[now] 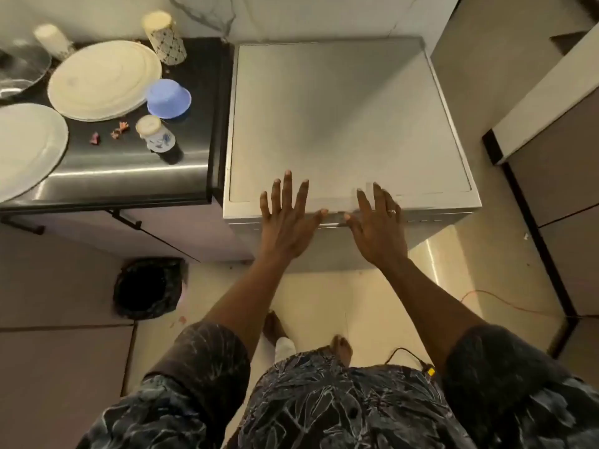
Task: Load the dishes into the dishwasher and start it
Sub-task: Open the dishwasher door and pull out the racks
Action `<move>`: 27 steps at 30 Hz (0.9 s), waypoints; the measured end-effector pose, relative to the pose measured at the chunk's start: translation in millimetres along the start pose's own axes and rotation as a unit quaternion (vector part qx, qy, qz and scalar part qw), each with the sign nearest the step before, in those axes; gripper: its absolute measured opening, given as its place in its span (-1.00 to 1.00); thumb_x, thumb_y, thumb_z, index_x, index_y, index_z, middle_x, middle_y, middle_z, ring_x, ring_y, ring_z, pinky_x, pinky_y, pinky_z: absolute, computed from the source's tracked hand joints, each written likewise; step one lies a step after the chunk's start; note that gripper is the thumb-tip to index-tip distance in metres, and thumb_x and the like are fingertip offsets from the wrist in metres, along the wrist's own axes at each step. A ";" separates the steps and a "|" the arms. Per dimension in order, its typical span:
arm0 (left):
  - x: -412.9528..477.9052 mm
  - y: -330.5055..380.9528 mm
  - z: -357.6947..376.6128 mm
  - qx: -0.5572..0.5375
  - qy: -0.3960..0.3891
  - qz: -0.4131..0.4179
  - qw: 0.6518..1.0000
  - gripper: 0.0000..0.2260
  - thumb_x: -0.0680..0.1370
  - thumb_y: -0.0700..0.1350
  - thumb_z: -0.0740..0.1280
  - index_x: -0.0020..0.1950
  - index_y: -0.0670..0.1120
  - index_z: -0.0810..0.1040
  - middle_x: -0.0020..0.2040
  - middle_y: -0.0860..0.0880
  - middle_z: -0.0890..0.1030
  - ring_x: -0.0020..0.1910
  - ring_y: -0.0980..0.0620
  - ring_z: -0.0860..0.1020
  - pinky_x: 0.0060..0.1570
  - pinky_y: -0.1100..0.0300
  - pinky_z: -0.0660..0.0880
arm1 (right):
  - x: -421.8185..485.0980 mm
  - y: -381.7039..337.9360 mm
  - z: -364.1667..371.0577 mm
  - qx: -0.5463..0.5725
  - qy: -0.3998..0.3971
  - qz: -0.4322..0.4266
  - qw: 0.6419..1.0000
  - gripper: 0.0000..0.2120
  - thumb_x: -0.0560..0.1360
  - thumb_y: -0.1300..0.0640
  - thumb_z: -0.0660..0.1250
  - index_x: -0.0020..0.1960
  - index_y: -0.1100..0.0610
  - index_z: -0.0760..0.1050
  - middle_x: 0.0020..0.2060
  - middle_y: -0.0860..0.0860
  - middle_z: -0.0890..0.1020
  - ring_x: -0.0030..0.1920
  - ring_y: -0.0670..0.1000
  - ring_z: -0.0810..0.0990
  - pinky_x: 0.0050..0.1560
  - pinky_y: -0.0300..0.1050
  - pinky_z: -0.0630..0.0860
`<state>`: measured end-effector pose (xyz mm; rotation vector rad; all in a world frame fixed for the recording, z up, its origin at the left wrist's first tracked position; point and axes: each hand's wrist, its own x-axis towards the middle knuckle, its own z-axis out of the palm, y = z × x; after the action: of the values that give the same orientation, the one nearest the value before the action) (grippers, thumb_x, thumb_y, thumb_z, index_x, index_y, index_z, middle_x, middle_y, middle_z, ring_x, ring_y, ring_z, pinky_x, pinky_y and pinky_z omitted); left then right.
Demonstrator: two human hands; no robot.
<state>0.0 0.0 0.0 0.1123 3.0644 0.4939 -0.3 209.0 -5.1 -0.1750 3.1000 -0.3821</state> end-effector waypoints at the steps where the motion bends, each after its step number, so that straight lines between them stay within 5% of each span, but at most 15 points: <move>1: -8.5 7.2 8.3 0.006 -0.003 -0.003 1.000 -0.27 0.59 0.39 -0.02 0.65 0.05 -0.07 0.64 -0.10 -0.24 0.61 -0.13 -0.22 0.54 -0.17 -0.21 | -8.2 7.0 3.0 0.002 -0.003 0.014 1.000 -0.41 0.65 -0.23 0.06 0.58 0.04 0.20 0.61 0.18 0.07 0.60 0.22 0.05 0.55 0.24 0.12; 5: -36.9 25.1 44.1 -0.010 0.082 -0.011 0.997 -0.50 0.60 0.19 0.27 0.44 -0.08 0.41 0.53 -0.17 0.26 0.49 -0.20 0.24 0.45 -0.09 0.25 | -36.5 33.1 24.6 0.065 0.010 0.062 0.996 -0.57 0.61 -0.09 0.29 0.41 0.06 0.40 0.56 0.19 0.15 0.54 0.26 0.14 0.46 0.23 0.25; 8: -40.6 46.2 56.8 -0.155 0.134 -0.099 0.974 -0.79 0.61 0.06 0.31 0.06 -0.07 0.57 0.10 -0.07 0.58 0.08 -0.10 0.54 0.00 0.01 0.54 | -34.8 37.8 33.7 0.238 0.044 0.140 0.960 -0.63 0.57 -0.01 0.39 0.32 0.10 0.49 0.37 0.13 0.35 0.34 0.15 0.40 0.28 0.03 0.42; 10: -37.9 65.5 59.7 -0.356 0.106 -0.252 0.894 -0.80 0.62 0.04 0.32 -0.07 -0.07 0.56 -0.11 -0.06 0.63 -0.10 -0.10 0.61 -0.15 0.08 0.56 | -25.0 34.1 35.2 0.443 0.018 0.278 0.852 -0.68 0.56 0.01 0.40 0.26 0.13 0.52 0.18 0.07 0.49 0.16 0.10 0.54 0.08 -0.08 0.47; 13: -24.7 82.0 66.2 -0.633 0.060 -0.386 0.668 -0.72 0.60 0.08 0.35 -0.02 -0.14 0.53 -0.15 -0.11 0.61 -0.17 -0.04 0.58 -0.22 0.16 0.57 | -12.4 31.1 41.0 0.691 -0.016 0.373 0.619 -0.68 0.58 0.00 0.40 0.25 0.15 0.51 0.03 0.06 0.61 0.08 0.11 0.62 0.02 -0.03 0.61; 16: -7.1 82.0 78.8 -0.704 0.044 -0.407 0.581 -0.52 0.56 0.18 0.35 0.27 -0.17 0.50 0.13 -0.14 0.64 0.09 -0.04 0.65 -0.05 0.12 0.63 | -3.2 32.1 46.7 0.762 -0.025 0.374 0.528 -0.56 0.60 0.01 0.37 0.39 0.22 0.47 0.24 0.15 0.60 0.24 0.13 0.59 0.23 0.11 0.57; 23: 9.4 86.9 96.8 -0.785 0.066 -0.390 0.477 -0.52 0.60 0.10 0.31 0.43 -0.14 0.42 0.33 -0.14 0.56 0.27 -0.08 0.57 0.19 0.00 0.54 | 9.0 35.7 53.0 0.801 -0.039 0.388 0.454 -0.57 0.61 0.01 0.34 0.42 0.15 0.45 0.30 0.14 0.60 0.29 0.11 0.57 0.10 0.08 0.55; 27: 14.5 91.7 102.2 -0.801 0.079 -0.388 0.449 -0.53 0.60 0.08 0.31 0.44 -0.12 0.43 0.33 -0.12 0.56 0.30 -0.09 0.54 0.33 -0.07 0.47 | 9.2 35.6 57.6 0.818 -0.043 0.383 0.428 -0.56 0.61 0.02 0.33 0.45 0.13 0.44 0.30 0.12 0.59 0.29 0.10 0.55 0.24 0.13 0.49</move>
<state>-3.7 119.8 -68.4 -1.2205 1.0252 2.6600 -11.8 228.4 -69.7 1.0289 0.9977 -2.4795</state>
